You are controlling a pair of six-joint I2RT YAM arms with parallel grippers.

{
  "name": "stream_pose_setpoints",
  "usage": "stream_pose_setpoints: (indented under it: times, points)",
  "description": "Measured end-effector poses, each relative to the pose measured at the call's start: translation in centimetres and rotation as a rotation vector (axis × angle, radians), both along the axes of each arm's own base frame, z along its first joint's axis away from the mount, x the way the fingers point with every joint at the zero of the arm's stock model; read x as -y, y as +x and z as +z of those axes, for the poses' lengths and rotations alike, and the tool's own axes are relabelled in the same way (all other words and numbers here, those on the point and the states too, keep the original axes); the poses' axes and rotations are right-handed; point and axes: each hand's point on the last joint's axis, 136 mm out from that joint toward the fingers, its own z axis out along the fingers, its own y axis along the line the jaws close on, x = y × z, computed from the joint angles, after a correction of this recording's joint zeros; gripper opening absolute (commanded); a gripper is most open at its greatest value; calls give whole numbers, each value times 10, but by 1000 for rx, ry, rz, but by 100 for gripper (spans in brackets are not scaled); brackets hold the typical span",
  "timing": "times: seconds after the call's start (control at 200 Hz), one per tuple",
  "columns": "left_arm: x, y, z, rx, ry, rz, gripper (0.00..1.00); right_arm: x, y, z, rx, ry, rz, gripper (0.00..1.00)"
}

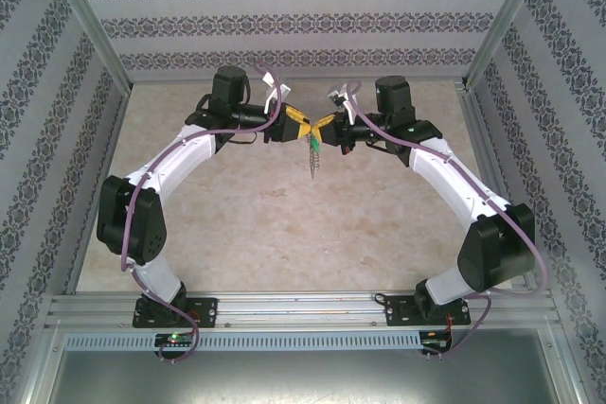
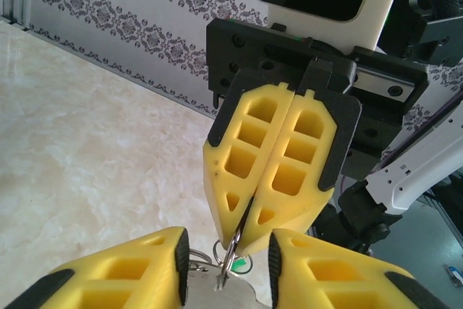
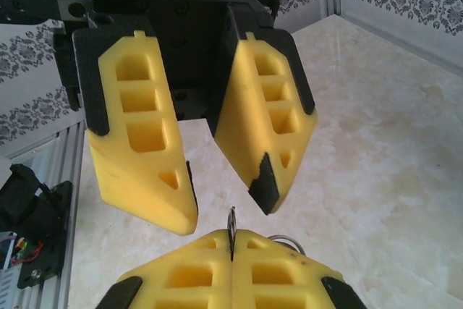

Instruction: Put the keys on the keyring

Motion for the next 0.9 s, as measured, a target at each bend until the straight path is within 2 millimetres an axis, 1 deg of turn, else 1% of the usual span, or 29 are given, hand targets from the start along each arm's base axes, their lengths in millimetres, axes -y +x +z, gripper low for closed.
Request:
stream_pose_setpoints:
  times: [0.06,0.135,0.215,0.335,0.53,0.7,0.819,0.904]
  points:
    - [0,0,-1,-4,1,0,36,0,1,2,3,6,0,0]
    - [0,0,-2,-6,2,0,34,2,2,3,4,13,-2,0]
    - [0,-1,-3,-8,3,0,29,2,2,4,5,15,-2,0]
    - [0,-1,-6,-22,5,1,25,1,2,4,3,19,3,0]
    - [1,-2,-6,-22,4,-3,25,1,2,4,5,20,3,0]
    - [5,-3,-2,-6,-6,-11,24,0,3,2,0,21,7,0]
    - [5,-3,-1,-10,-11,-11,17,1,4,3,2,24,6,0]
    - [5,-3,-1,-15,-11,-9,8,2,4,3,1,25,4,0]
